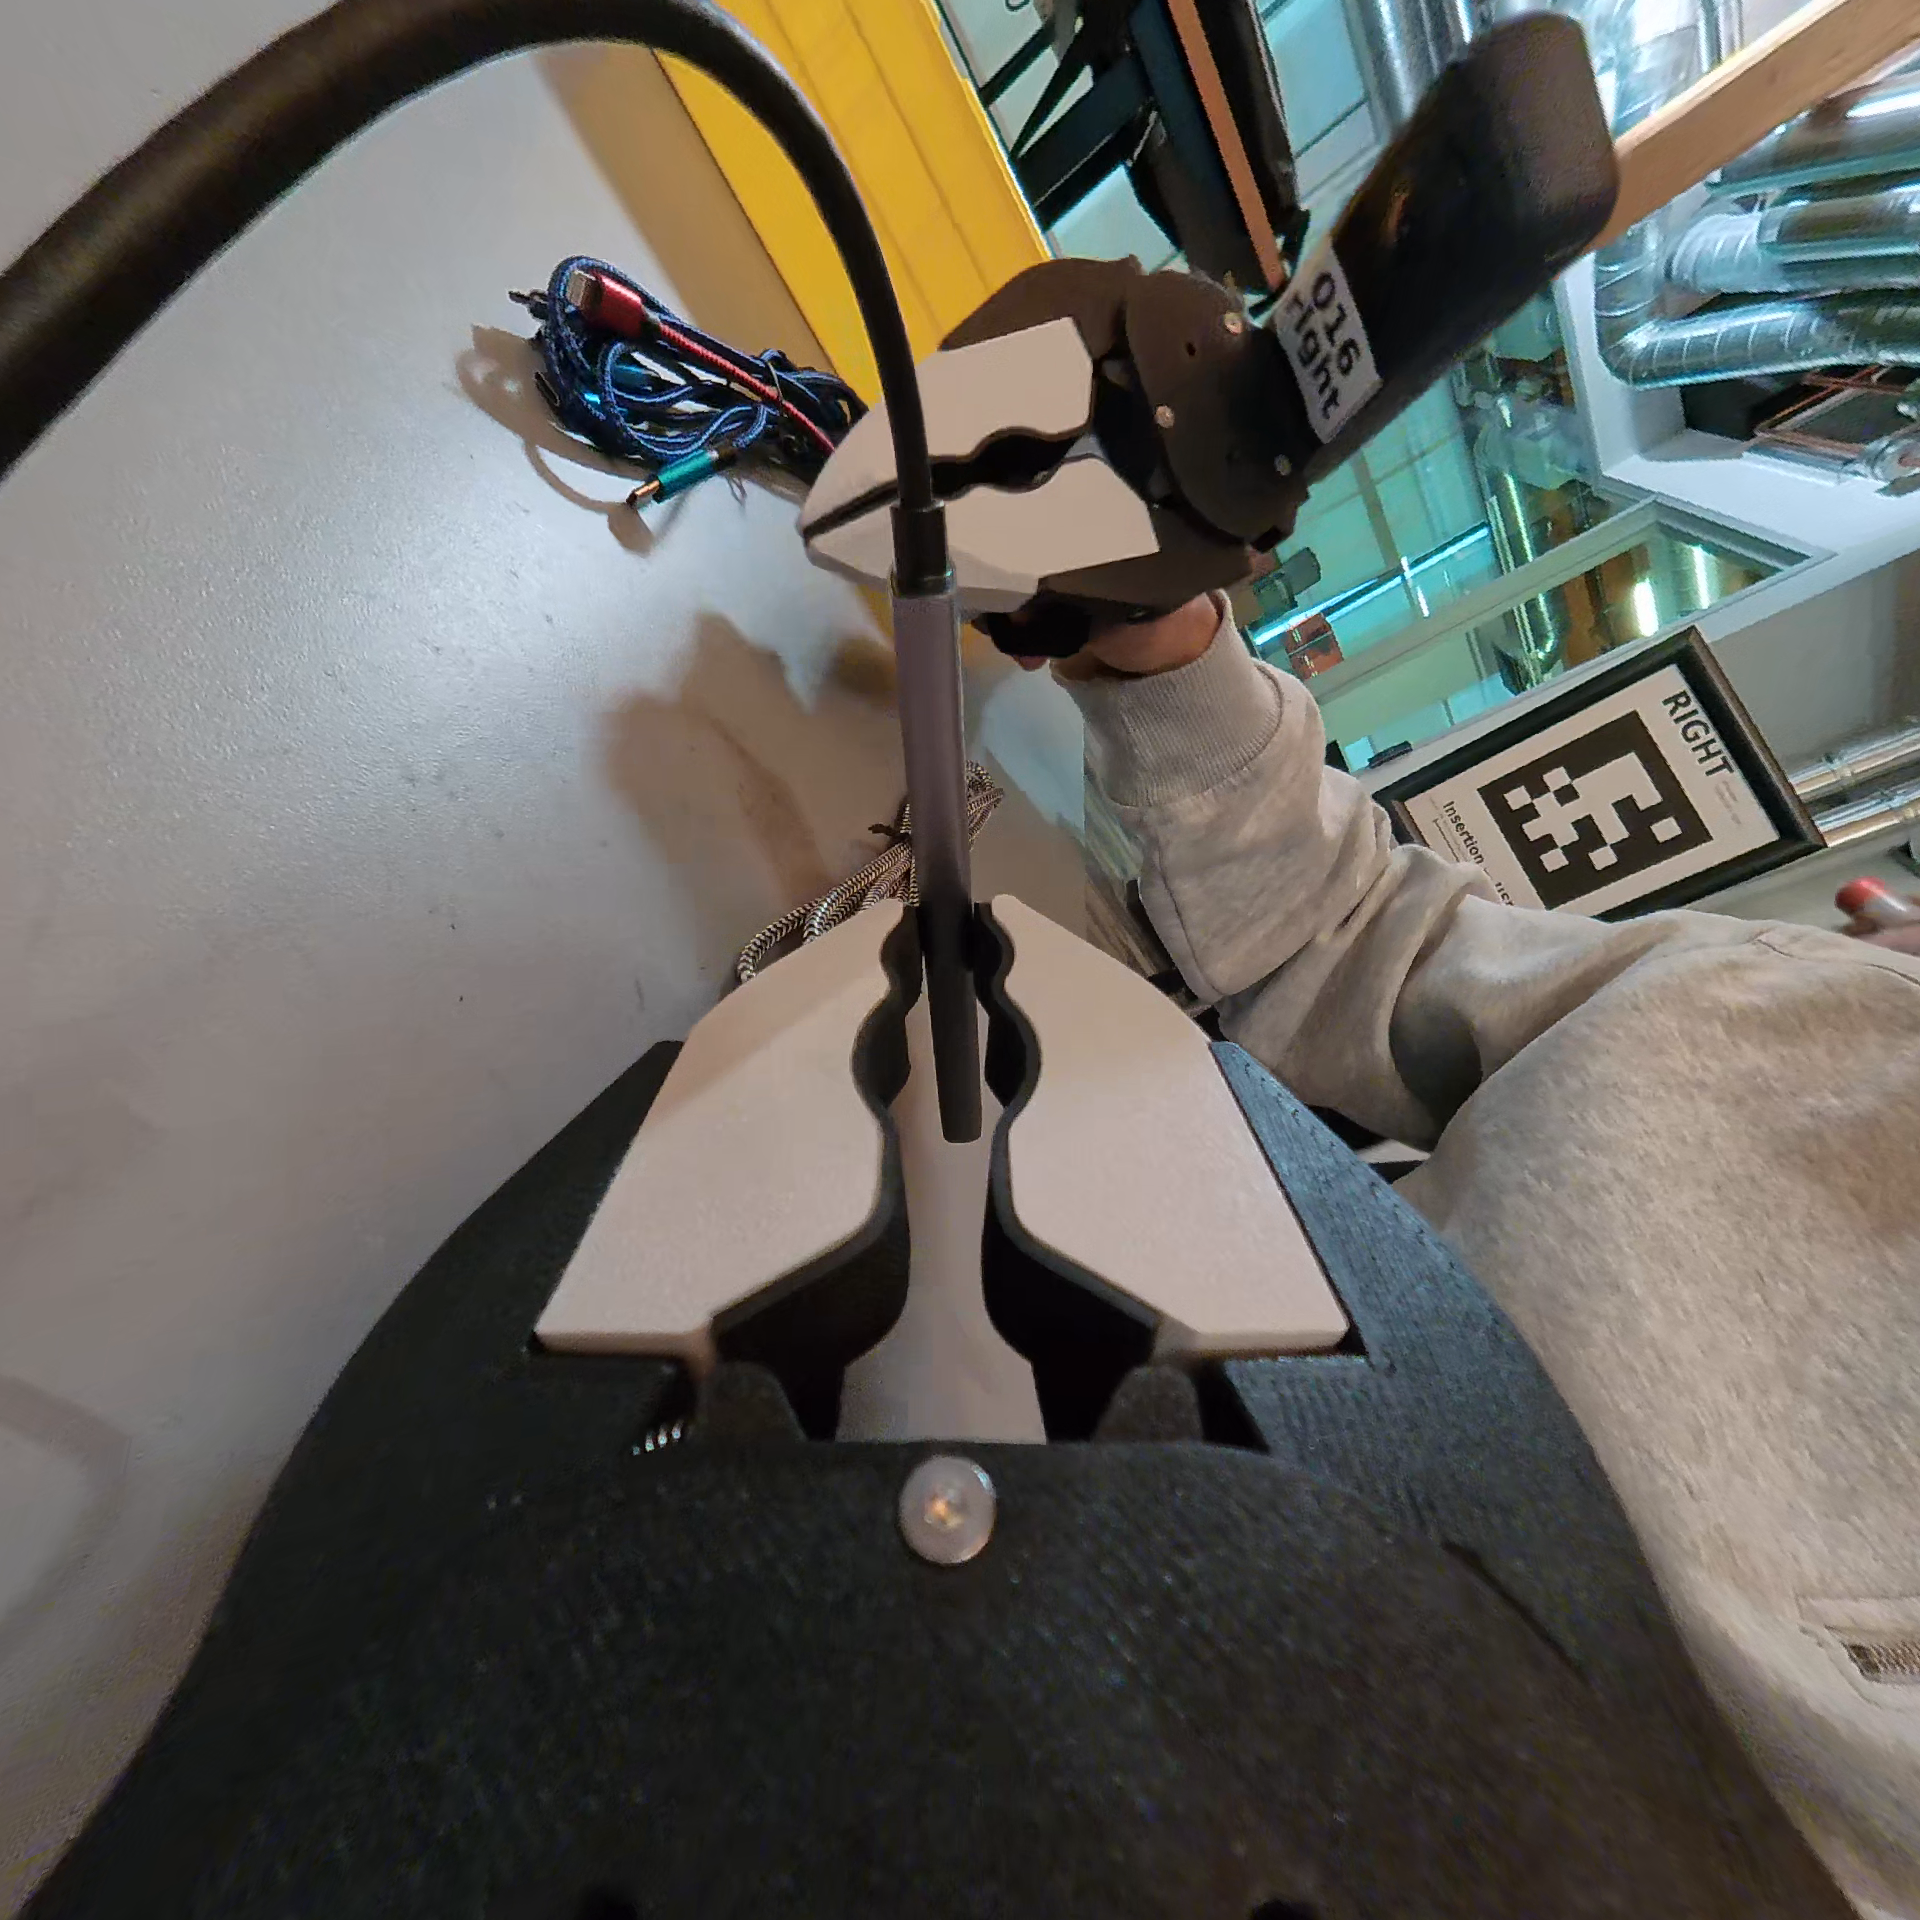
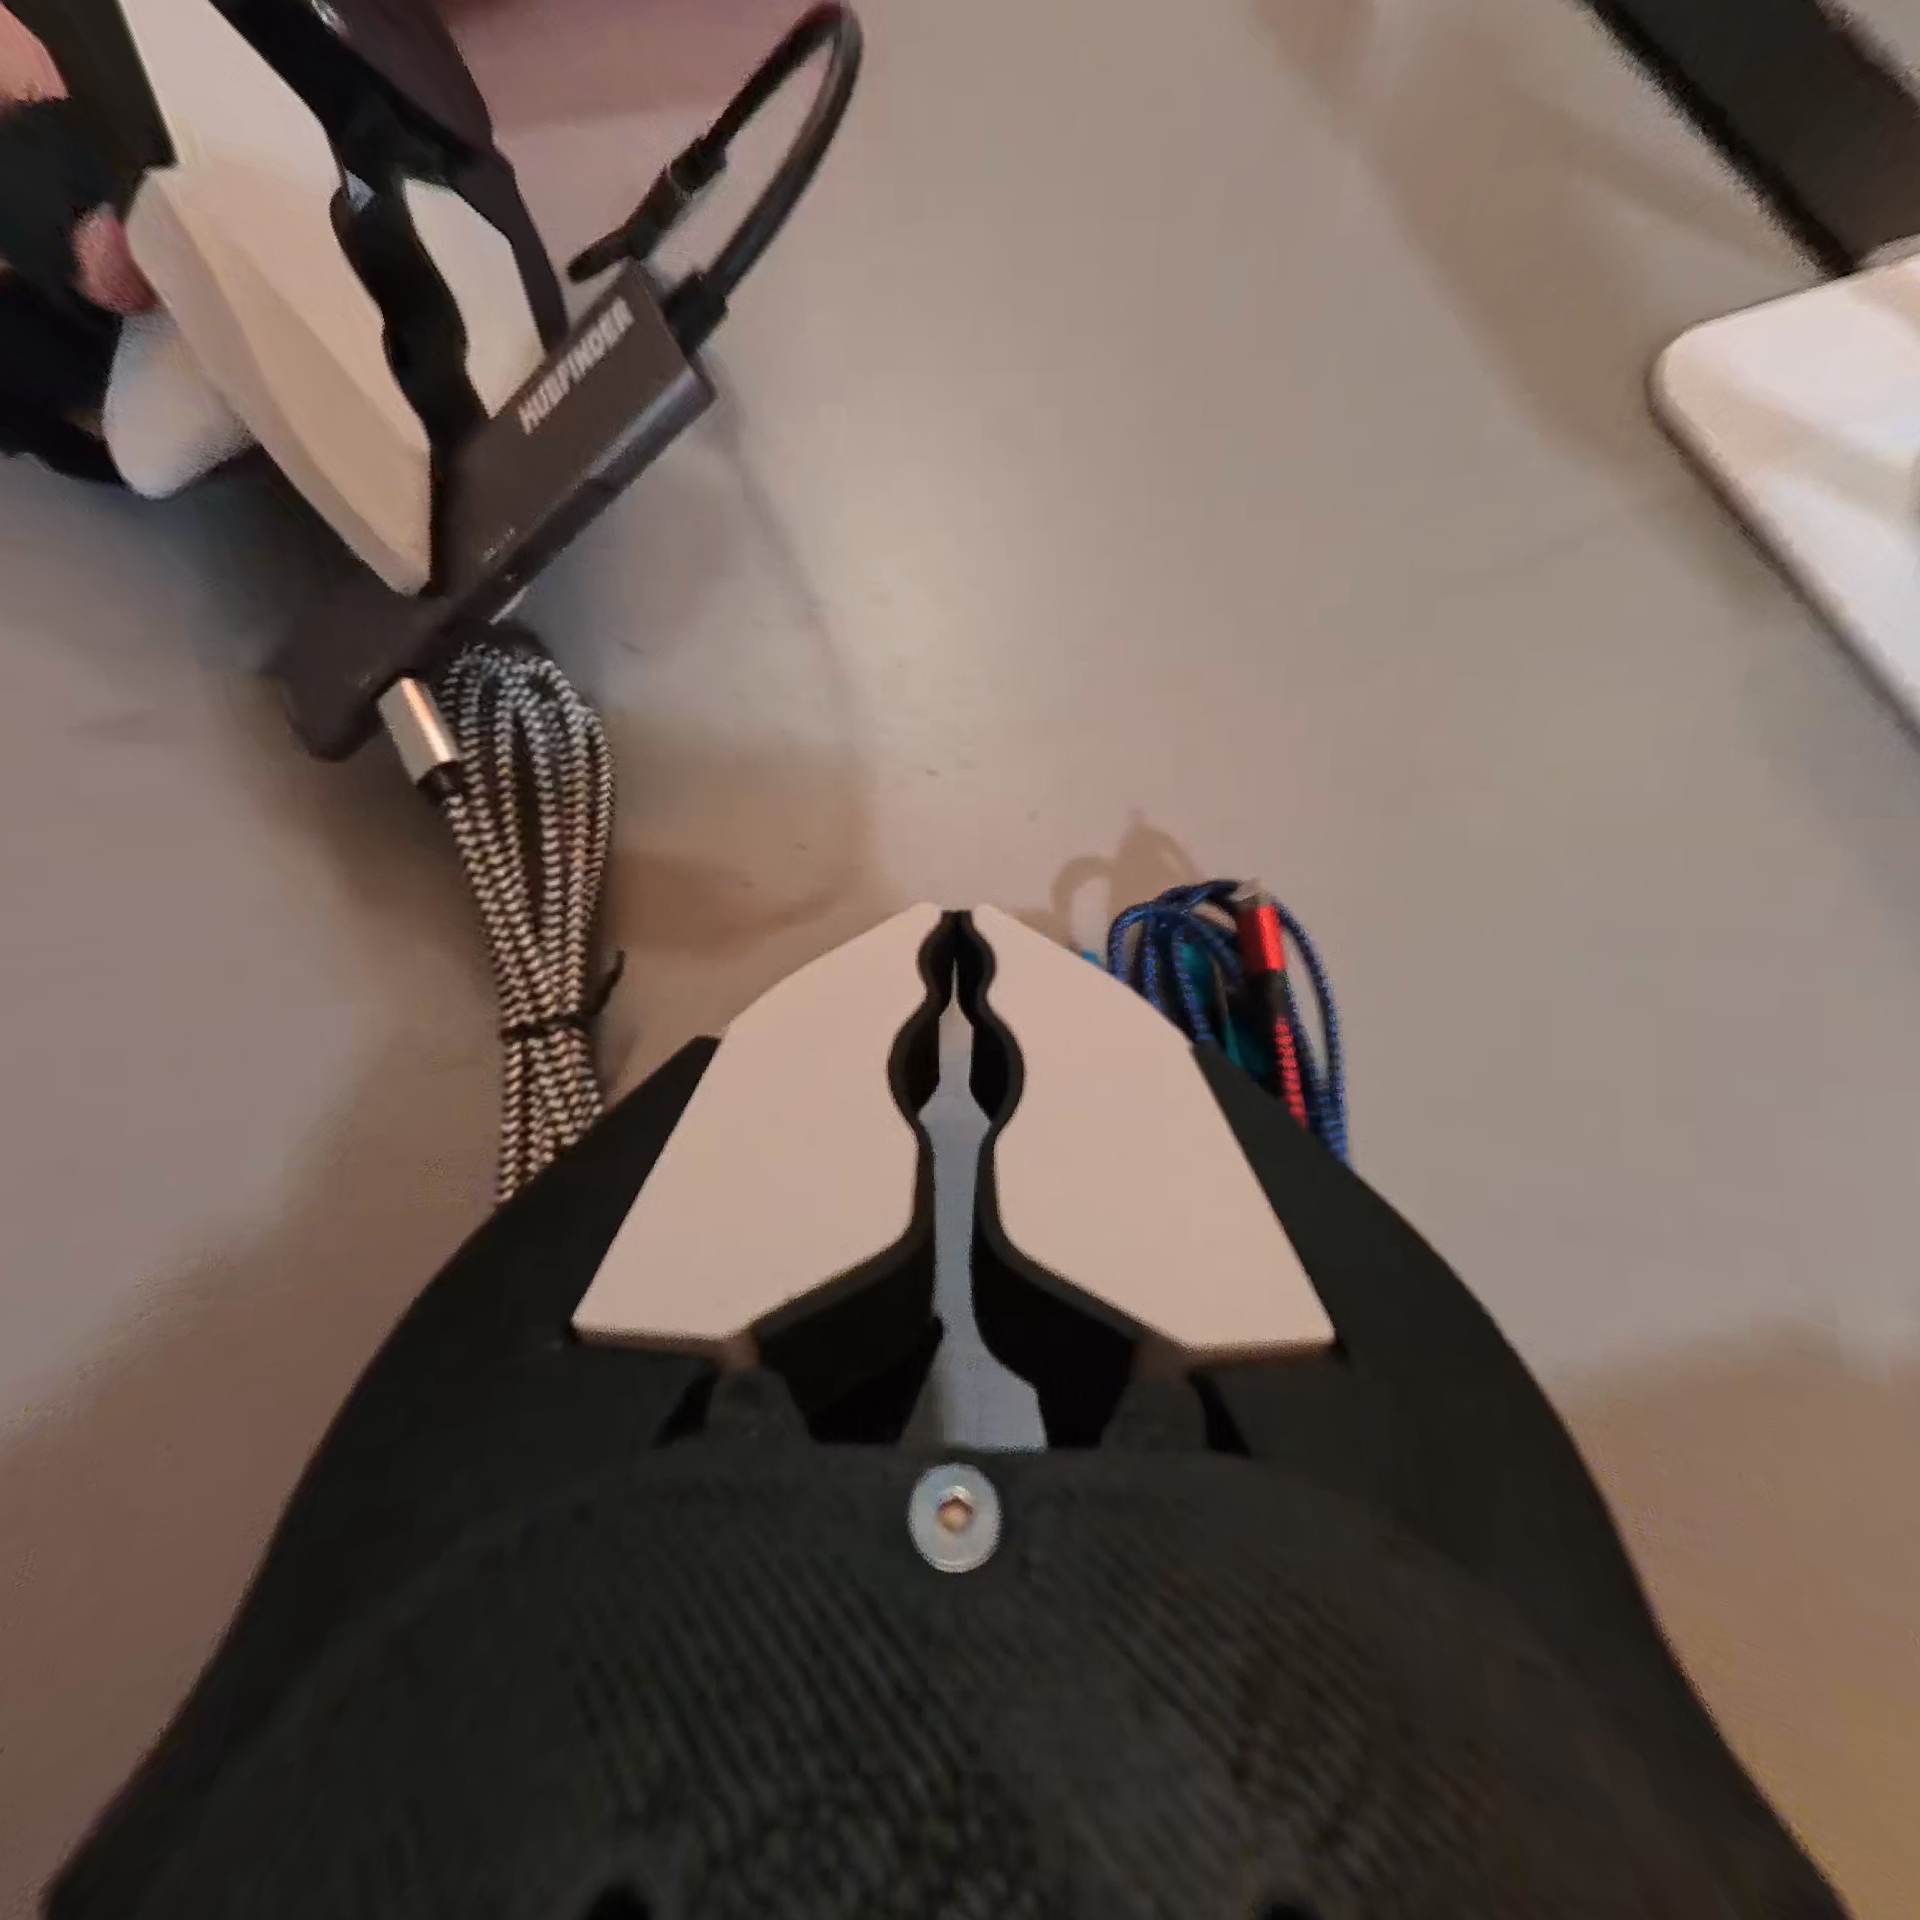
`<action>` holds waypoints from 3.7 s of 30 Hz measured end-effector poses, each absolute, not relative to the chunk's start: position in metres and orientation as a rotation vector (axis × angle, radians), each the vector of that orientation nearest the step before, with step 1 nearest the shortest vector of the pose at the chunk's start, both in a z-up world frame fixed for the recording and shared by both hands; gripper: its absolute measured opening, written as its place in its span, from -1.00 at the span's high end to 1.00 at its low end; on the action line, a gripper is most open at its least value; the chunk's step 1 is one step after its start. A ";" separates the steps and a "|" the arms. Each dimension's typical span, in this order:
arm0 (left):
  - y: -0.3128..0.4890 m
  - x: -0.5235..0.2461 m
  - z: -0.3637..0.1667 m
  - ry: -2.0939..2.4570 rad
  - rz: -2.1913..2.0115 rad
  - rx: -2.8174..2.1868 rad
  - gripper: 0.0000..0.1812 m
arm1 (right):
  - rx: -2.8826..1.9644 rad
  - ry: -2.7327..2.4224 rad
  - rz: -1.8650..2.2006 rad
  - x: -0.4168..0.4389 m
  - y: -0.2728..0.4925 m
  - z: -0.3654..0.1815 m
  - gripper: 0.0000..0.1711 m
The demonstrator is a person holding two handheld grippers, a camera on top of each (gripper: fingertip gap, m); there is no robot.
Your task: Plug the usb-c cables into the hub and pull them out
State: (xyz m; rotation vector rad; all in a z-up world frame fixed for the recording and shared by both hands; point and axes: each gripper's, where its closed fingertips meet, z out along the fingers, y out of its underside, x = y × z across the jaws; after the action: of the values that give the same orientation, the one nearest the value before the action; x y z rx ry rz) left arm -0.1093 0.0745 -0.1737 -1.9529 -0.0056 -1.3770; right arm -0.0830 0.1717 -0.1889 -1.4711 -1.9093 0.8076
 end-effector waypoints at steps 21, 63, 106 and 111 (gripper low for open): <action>0.072 -0.109 -0.165 0.026 -1.386 -1.888 0.92 | -1.550 -1.908 1.157 -0.079 0.124 -0.170 0.95; 0.056 -0.087 -0.164 0.253 -1.387 -1.918 0.90 | -1.733 -2.015 1.584 -0.076 0.059 -0.175 0.95; 0.065 -0.092 -0.178 0.124 -1.395 -2.015 0.91 | -1.171 -2.143 0.798 -0.081 0.076 -0.198 0.93; 0.064 -0.093 -0.175 0.122 -1.407 -1.987 0.93 | -1.280 -2.105 1.013 -0.079 0.074 -0.187 0.93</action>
State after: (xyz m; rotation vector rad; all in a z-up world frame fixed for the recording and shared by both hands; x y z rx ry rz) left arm -0.0935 0.0644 -0.1749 -1.9870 0.1216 -1.4069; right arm -0.0787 0.0744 -0.1872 -1.2797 -2.1051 1.0125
